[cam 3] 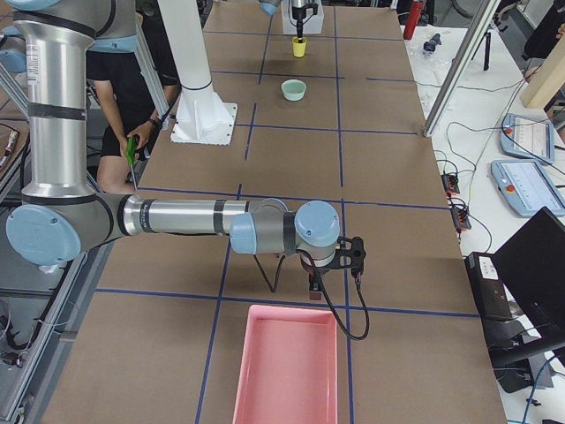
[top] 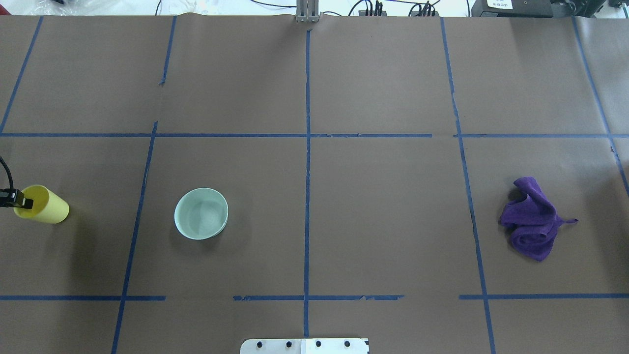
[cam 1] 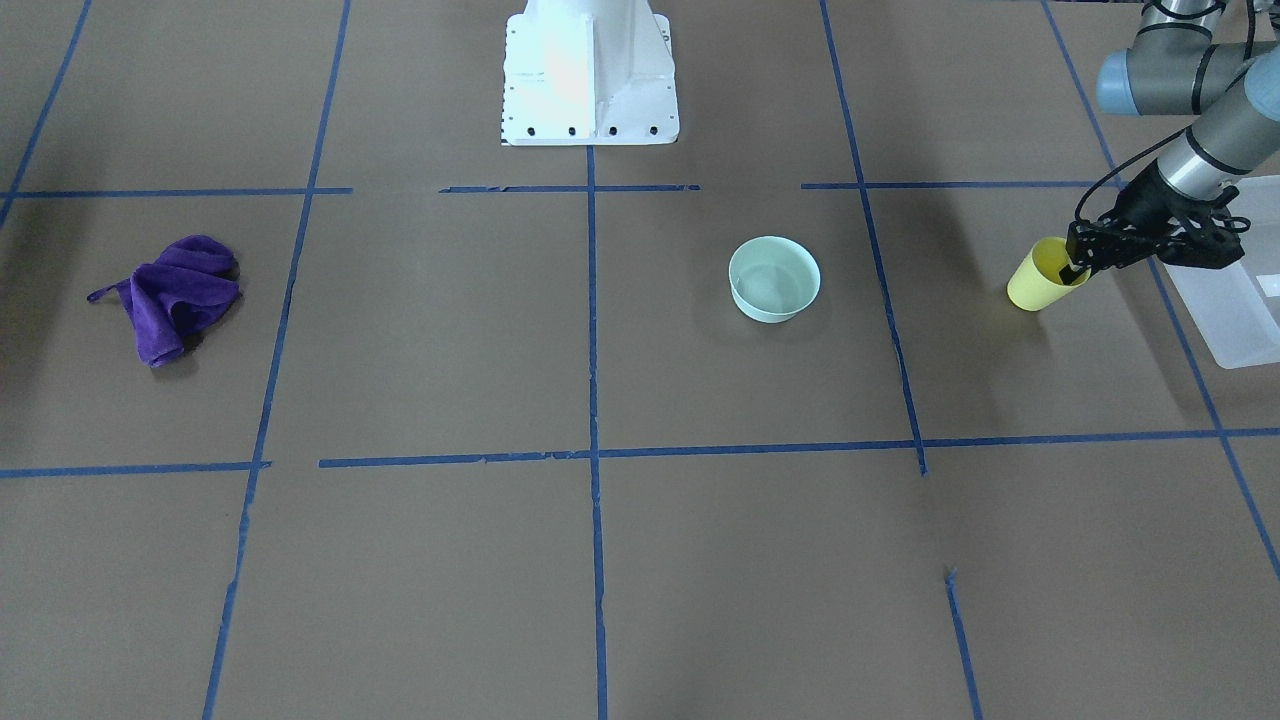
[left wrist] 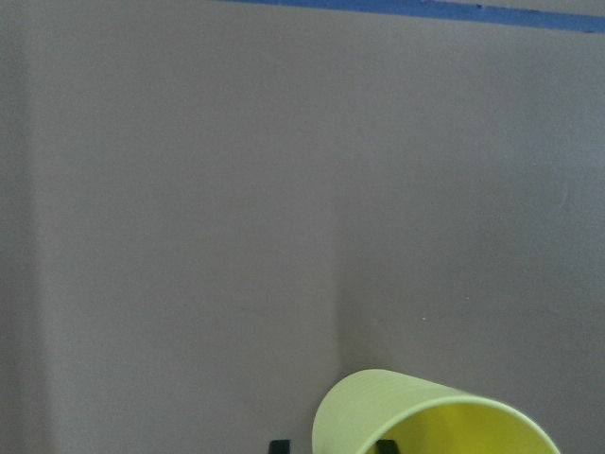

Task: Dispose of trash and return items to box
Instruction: 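Lift the yellow cup off the table while the right gripper reaches for the cloth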

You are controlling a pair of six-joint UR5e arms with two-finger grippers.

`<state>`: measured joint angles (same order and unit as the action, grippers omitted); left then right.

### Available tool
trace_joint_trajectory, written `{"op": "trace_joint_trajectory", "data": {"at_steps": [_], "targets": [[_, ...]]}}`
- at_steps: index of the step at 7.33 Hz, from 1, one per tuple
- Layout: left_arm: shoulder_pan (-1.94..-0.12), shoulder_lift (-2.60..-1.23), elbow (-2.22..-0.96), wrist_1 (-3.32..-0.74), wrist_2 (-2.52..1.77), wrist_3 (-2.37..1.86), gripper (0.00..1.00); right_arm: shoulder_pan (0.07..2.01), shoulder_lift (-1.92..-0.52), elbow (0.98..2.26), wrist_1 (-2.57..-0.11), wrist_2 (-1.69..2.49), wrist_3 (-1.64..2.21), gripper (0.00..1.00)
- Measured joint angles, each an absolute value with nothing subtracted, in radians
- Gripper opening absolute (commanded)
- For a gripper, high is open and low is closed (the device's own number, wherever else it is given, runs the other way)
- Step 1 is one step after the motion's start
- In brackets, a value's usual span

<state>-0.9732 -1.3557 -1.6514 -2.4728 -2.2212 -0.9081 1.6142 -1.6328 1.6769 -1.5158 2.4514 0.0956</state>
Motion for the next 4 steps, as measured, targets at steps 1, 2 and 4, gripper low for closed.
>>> {"op": "trace_joint_trajectory", "data": {"at_steps": [1, 2, 4], "targets": [[-0.974, -1.356, -1.668, -2.47, -2.223, -0.925, 0.0, 1.613, -1.632, 1.675, -1.515, 2.452, 0.096, 1.0], [-0.977, -1.354, -1.703, -2.46, -2.227, -0.943, 0.0, 1.61, -1.632, 1.675, -1.515, 2.453, 0.097, 1.0], [-0.988, -1.357, -1.81, -2.371, -2.233, -0.952, 0.0, 1.598, -1.616, 1.678, -1.517, 2.455, 0.098, 1.0]]}}
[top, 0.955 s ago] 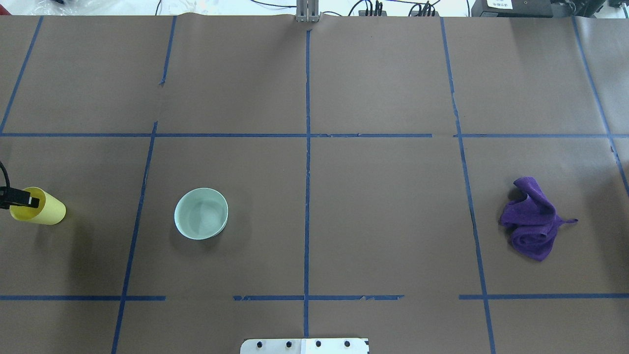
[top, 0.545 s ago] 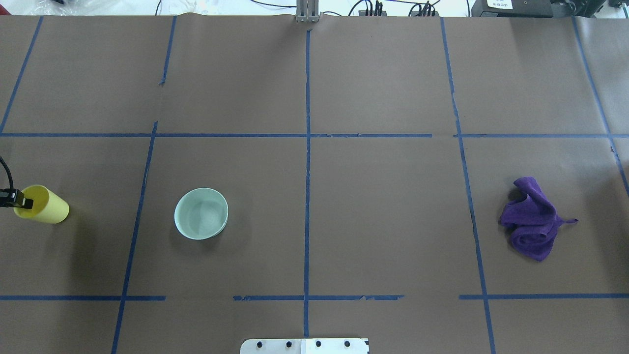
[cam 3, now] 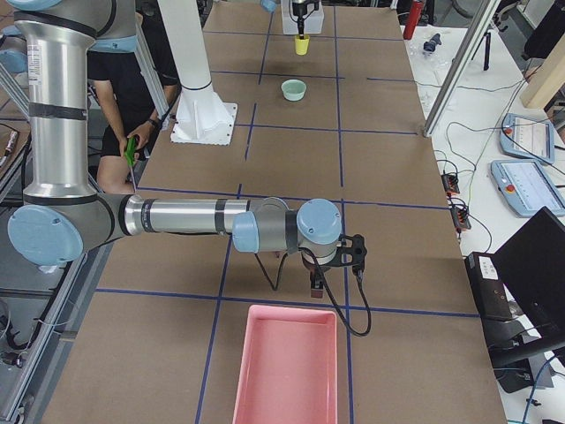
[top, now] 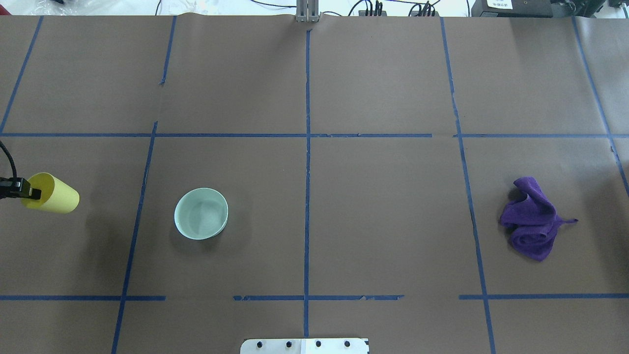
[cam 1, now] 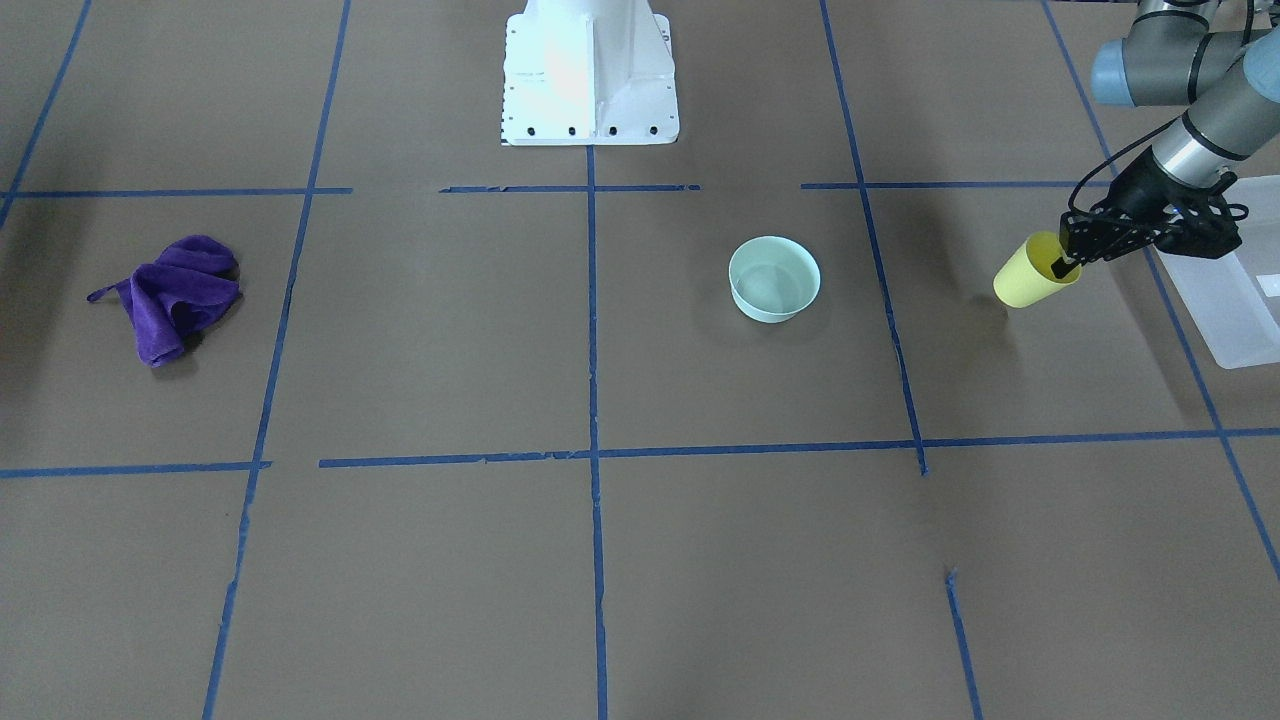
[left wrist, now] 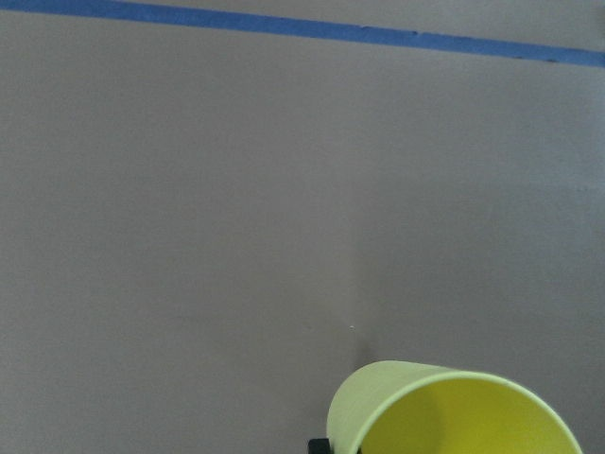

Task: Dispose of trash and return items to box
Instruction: 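Lift the yellow cup off the table while the right gripper reaches for the cloth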

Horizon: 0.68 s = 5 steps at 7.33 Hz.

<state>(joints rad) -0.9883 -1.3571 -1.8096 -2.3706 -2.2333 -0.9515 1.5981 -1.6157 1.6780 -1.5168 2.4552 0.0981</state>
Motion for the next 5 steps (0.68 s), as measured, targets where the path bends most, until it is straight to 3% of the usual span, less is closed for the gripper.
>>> {"op": "trace_joint_trajectory", "data": {"at_steps": [3, 5], "targets": [[-1.038, -1.38, -1.905, -2.251, -2.26, -0.93, 0.0, 1.566, -1.618, 1.674, -1.501, 2.475, 0.114, 1.0], [-1.073, -1.392, -1.934, -2.213, -2.27, -0.863, 0.0, 1.485, -1.667, 1.679, -1.324, 2.475, 0.291, 1.0]]}}
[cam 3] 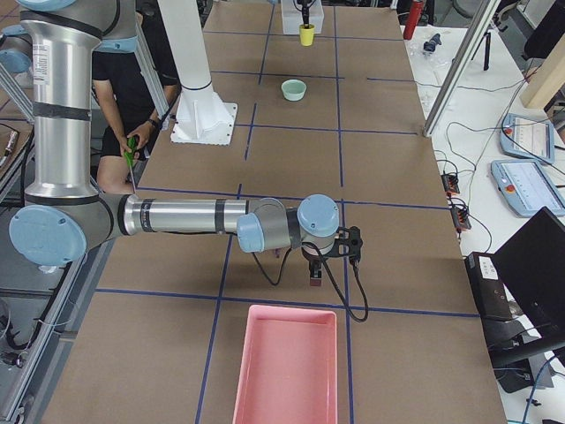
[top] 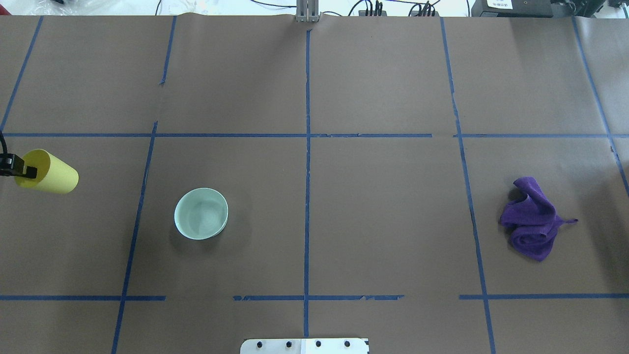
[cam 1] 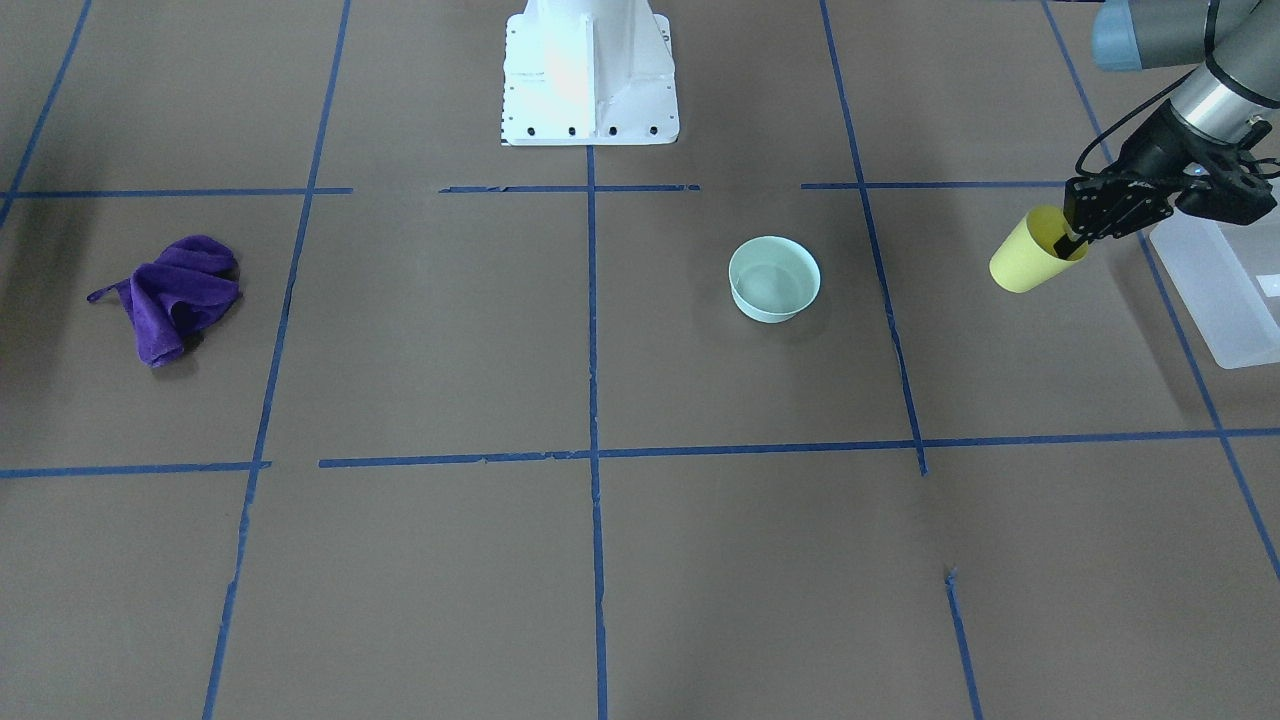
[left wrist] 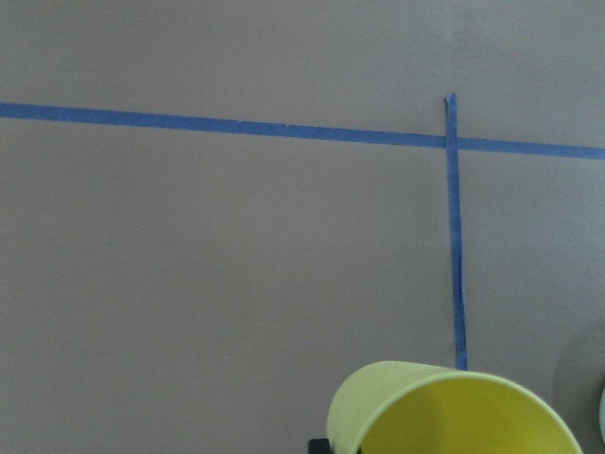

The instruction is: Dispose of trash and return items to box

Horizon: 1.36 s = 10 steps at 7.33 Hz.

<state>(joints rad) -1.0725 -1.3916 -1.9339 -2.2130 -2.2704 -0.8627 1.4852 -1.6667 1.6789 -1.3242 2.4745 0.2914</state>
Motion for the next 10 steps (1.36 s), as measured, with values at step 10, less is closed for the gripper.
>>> {"op": "trace_joint_trajectory", "data": {"at_steps": [10], "targets": [[-1.56, -1.61, -1.904, -1.619, -2.203, -0.091, 0.0, 0.877, -1.759, 1.784, -0.825, 2.15, 0.942, 1.0]]}}
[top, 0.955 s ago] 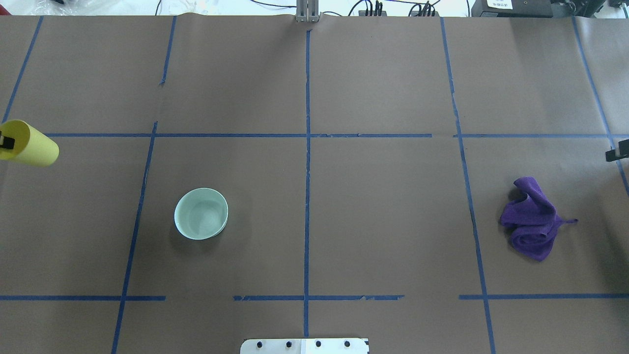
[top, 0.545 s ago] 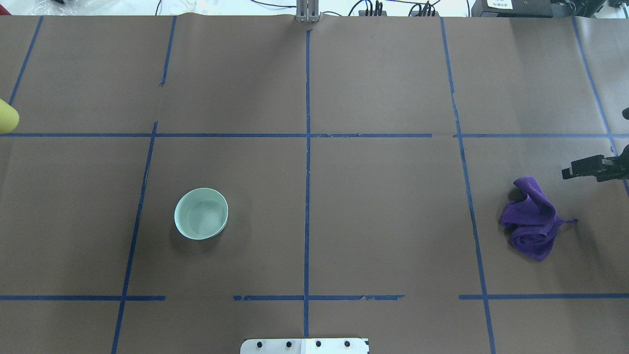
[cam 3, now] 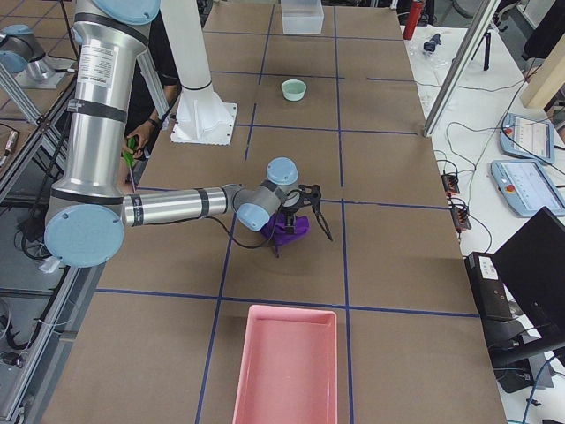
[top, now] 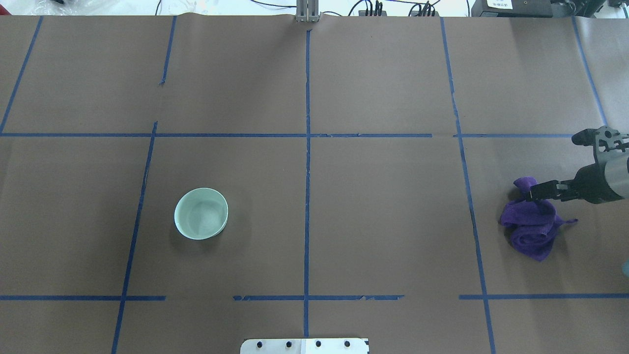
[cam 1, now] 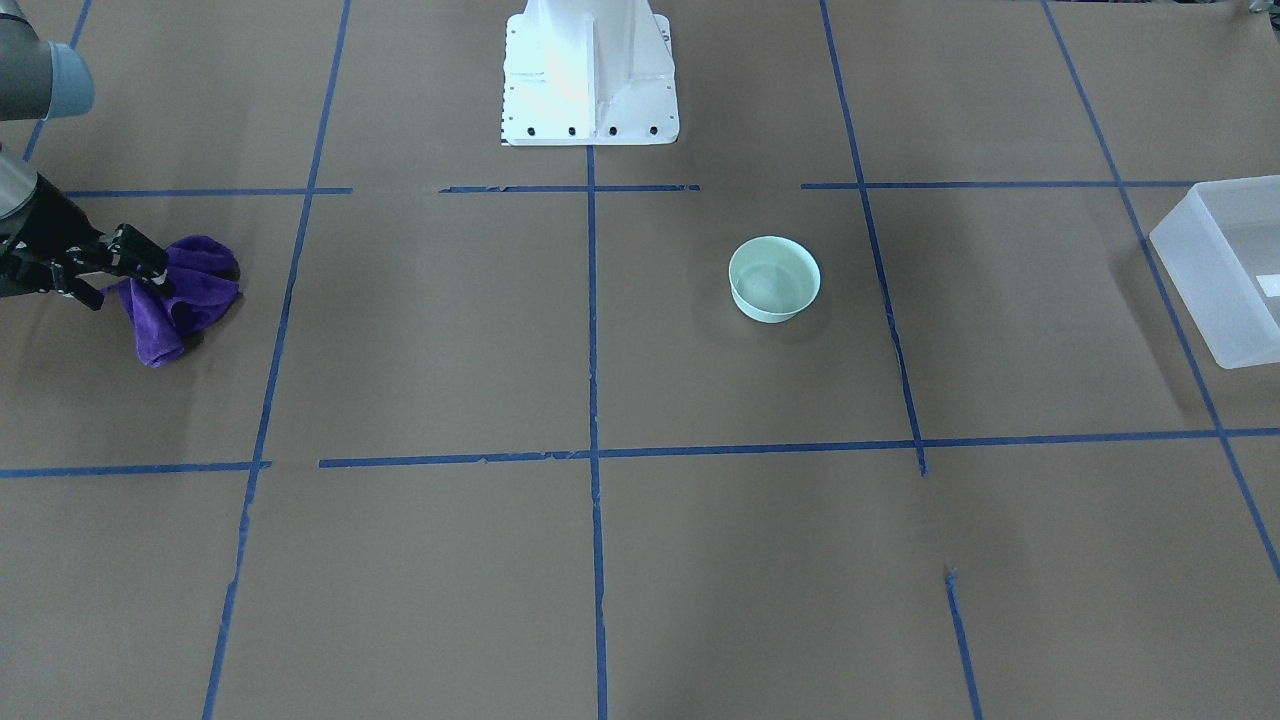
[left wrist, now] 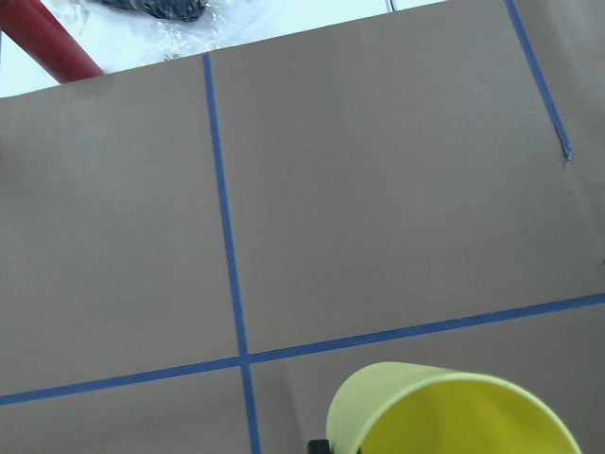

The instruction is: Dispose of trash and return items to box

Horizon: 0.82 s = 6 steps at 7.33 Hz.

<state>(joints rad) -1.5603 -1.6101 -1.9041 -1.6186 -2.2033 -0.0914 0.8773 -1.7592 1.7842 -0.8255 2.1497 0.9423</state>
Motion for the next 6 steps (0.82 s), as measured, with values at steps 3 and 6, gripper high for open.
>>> {"op": "trace_joint_trajectory", "data": {"at_steps": [3, 6], "targets": [[-1.632, -1.639, -1.791, -1.615, -2.15, 0.059, 0.0, 0.805, -1.788, 1.787, -0.832, 2.113, 0.951, 0.01], [-1.672, -1.647, -1.645, -1.697, -2.13, 0.124, 0.0, 0.798, -1.801, 1.797, -0.833, 2.116, 0.95, 0.0]]}}
